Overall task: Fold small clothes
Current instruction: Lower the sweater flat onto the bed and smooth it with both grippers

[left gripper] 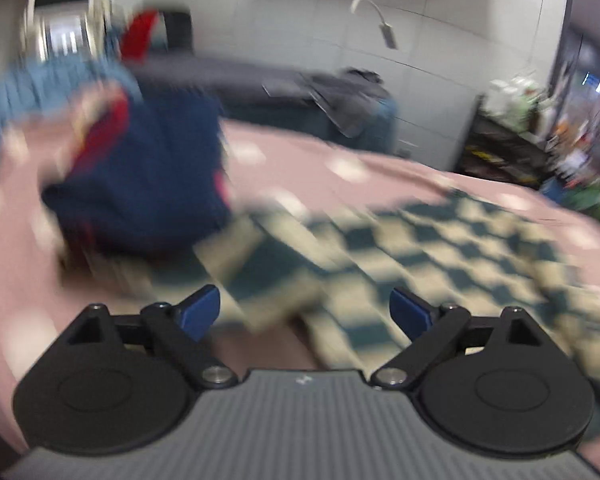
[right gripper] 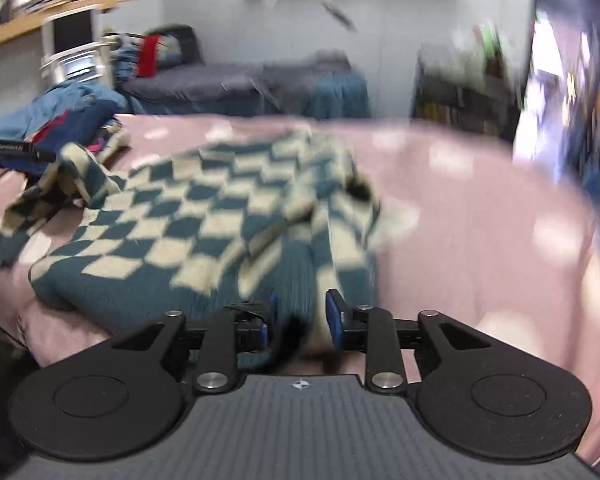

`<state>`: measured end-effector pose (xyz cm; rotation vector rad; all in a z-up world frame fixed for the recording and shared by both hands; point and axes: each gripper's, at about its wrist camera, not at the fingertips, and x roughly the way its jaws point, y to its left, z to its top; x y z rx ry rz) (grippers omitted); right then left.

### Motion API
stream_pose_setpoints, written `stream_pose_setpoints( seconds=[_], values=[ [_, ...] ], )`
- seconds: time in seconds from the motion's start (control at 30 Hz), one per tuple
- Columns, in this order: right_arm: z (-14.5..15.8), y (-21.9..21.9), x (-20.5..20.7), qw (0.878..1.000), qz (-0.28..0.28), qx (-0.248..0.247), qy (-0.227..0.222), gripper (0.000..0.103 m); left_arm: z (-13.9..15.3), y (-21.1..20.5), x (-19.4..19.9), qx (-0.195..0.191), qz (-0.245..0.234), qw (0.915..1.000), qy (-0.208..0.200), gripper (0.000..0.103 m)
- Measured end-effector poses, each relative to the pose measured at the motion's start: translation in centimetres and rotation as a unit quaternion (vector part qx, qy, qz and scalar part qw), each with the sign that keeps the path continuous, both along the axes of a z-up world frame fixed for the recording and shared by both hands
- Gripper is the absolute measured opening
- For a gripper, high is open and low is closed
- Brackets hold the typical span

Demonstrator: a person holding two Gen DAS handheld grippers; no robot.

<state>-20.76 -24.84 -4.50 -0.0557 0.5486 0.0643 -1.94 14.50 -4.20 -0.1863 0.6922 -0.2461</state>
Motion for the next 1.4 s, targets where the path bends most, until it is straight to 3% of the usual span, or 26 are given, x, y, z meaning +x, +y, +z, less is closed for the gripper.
stream_pose_setpoints(
  seconds=[0.07,0.17,0.3,0.37,0.43,0.47,0.5,0.53,0.57,0.6,0.67,0.73,0.8,0.93,0.97,1.03,1.07,1.13,1.17,1.2,1.27,1.33,1.4],
  values=[
    [0.4,1.1,0.1,0.998,0.059,-0.005,0.002,0.059,-1.8,-0.4,-2.9,-0.036,-0.026,0.9983,0.038,0.093],
    [-0.3,3.6,0.5,0.994,0.097,-0.057,0.011,0.061,-4.1,-1.9,-6.2,-0.025,-0.057,0.9961,0.063,0.093],
    [-3.2,5.0,2.4,0.988,0.082,-0.099,0.085,0.056,-6.4,-4.6,-7.4,0.001,-0.107,0.993,0.049,0.093],
    [-4.4,5.3,2.5,0.983,0.069,-0.14,0.094,0.056,-7.0,-5.9,-7.3,0.01,-0.13,0.991,0.03,0.09],
    [-5.1,5.2,2.2,0.979,0.06,-0.164,0.102,0.05,-7.7,-7.2,-6.9,0.009,-0.156,0.9867,0.045,0.074],
    [-5.4,5.0,2.1,0.98,0.054,-0.164,0.103,0.043,-7.9,-7.8,-6.8,0.01,-0.164,0.9848,0.055,0.061],
    [-5.4,4.5,2.1,0.982,0.044,-0.157,0.1,0.026,-8.2,-8.3,-6.6,0.016,-0.162,0.9847,0.064,0.05],
    [-5.3,4.1,2.2,0.984,0.035,-0.146,0.099,0.014,-8.2,-8.5,-6.7,0.017,-0.155,0.9858,0.063,0.044],
    [-5.1,3.6,2.2,0.986,0.03,-0.129,0.098,0.01,-8.0,-8.5,-6.7,0.006,-0.154,0.9864,0.056,0.027],
    [-4.6,3.0,2.2,0.99,0.024,-0.101,0.092,0.01,-7.5,-8.1,-6.8,-0.015,-0.155,0.9865,0.051,0.02],
    [-3.3,0.9,2.3,0.996,0.014,0.014,0.09,0.009,-5.9,-7.3,-6.8,-0.038,-0.149,0.987,0.046,0.016],
    [-1.8,-1.7,2.5,0.98,0.025,0.174,0.091,0.009,-3.2,-5.9,-6.9,-0.07,-0.146,0.9862,0.032,0.015],
    [-0.4,-3.9,2.3,0.956,0.02,0.281,0.083,0.009,0.1,-4.1,-7.3,-0.083,-0.135,0.9873,0.016,0.015],
    [1.8,-6.4,0.9,0.931,0.013,0.359,0.067,0.009,5.0,-0.7,-8.9,-0.023,-0.094,0.9952,-0.01,0.007],
    [1.7,-6.8,0.6,0.928,0.003,0.365,0.071,0.009,5.5,0.1,-9.3,-0.01,-0.078,0.9969,-0.011,0.007],
    [0.9,-6.8,0.3,0.935,-0.016,0.341,0.092,0.009,5.2,2.0,-9.3,0.009,-0.046,0.9989,0.008,0.007],
    [0.0,-6.6,0.3,0.94,-0.026,0.32,0.117,0.011,4.3,2.7,-9.0,0.02,-0.031,0.999,0.027,0.008],
    [-2.1,-6.0,0.6,0.945,-0.044,0.278,0.166,0.026,2.5,3.0,-8.3,0.046,-0.015,0.9963,0.072,0.019],
    [-2.6,-5.6,0.4,0.95,-0.053,0.26,0.166,0.034,1.9,2.4,-8.3,0.052,-0.022,0.9956,0.075,0.03],
    [-2.6,-5.4,0.2,0.954,-0.054,0.251,0.153,0.035,1.4,1.8,-8.4,0.05,-0.038,0.9953,0.074,0.046],
    [-1.6,-5.3,-0.1,0.966,-0.06,0.229,0.104,0.041,0.9,-0.1,-8.3,0.029,-0.072,0.9939,0.079,0.065],
    [-0.5,-5.1,-0.2,0.985,-0.069,0.149,0.061,0.06,0.7,-2.6,-7.9,0.008,-0.107,0.9914,0.074,0.067],
    [-0.8,-4.4,0.8,0.996,-0.051,0.047,0.058,0.102,0.5,-5.1,-7.5,-0.007,-0.143,0.987,0.073,0.071]
  ],
)
